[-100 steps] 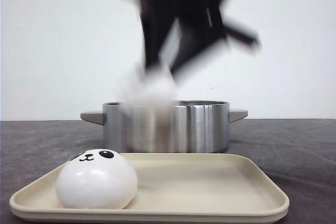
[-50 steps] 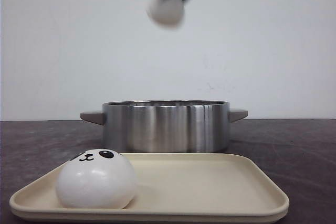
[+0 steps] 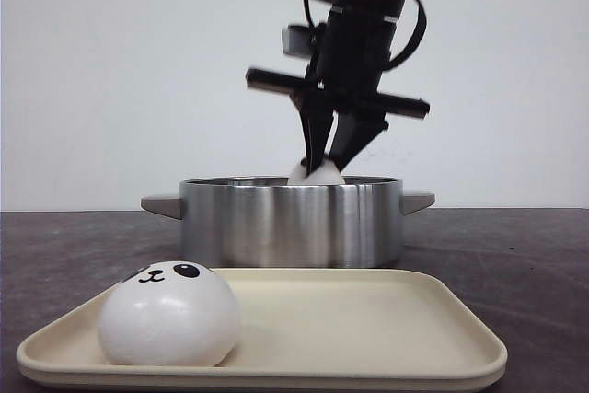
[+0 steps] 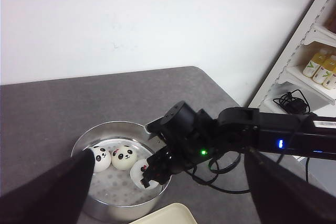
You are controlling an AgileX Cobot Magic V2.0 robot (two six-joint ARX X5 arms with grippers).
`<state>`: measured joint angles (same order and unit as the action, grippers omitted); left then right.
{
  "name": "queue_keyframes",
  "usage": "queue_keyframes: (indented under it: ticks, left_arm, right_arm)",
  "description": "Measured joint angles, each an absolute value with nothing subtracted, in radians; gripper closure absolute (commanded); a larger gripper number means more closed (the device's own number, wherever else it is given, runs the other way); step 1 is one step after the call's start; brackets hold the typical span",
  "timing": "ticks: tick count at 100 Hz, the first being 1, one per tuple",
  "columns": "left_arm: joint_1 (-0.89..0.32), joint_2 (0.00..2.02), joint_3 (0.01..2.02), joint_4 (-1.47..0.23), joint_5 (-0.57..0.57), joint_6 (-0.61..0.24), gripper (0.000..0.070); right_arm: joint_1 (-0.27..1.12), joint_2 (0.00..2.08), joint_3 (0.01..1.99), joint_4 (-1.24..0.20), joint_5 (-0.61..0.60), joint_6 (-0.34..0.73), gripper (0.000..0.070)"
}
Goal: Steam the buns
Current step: 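Lift the bun with the right gripper and lower it into the pot, then open the right gripper to release the bun in the pot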
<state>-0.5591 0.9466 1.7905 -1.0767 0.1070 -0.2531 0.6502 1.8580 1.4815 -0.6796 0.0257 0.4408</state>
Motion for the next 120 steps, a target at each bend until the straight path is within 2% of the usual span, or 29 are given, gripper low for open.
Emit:
queue_keyframes:
  ticks: [7, 20, 25, 32, 70, 92, 120]
  left_arm:
    - [-0.559, 0.947, 1.79, -1.089, 0.107, -0.253, 0.0143]
    - [-0.559, 0.947, 1.79, -1.109, 0.107, -0.253, 0.0143]
    - [-0.559, 0.947, 1.79, -1.113, 0.107, -0.25, 0.0143]
    - [-0.559, 0.947, 1.79, -1.121, 0.107, -0.247, 0.0143]
    - [-0.559, 0.946, 1.79, -1.141, 0.106, -0.235, 0.0143]
    - [-0.559, 0.947, 1.79, -1.155, 0.106, -0.235, 0.0143]
    - [-0.559, 0.947, 1.79, -1.179, 0.104, -0.234, 0.0143]
  right_arm:
    - [0.649, 1.861, 1.48, -0.679, 0.026, 0.441, 0.0656]
    - [0.648, 1.861, 1.48, -0.666, 0.026, 0.441, 0.0427]
    - [0.648, 1.861, 1.48, -0.671, 0.028, 0.441, 0.0372]
    - [0.646, 1.861, 1.48, -0.677, 0.031, 0.442, 0.0333]
    - [0.645, 1.861, 1.488, -0.698, 0.075, 0.441, 0.0309]
    - [0.643, 1.861, 1.574, -0.731, 0.075, 0.414, 0.0309]
    - [0.627, 1.86, 1.633, -0.828, 0.07, 0.389, 0.03]
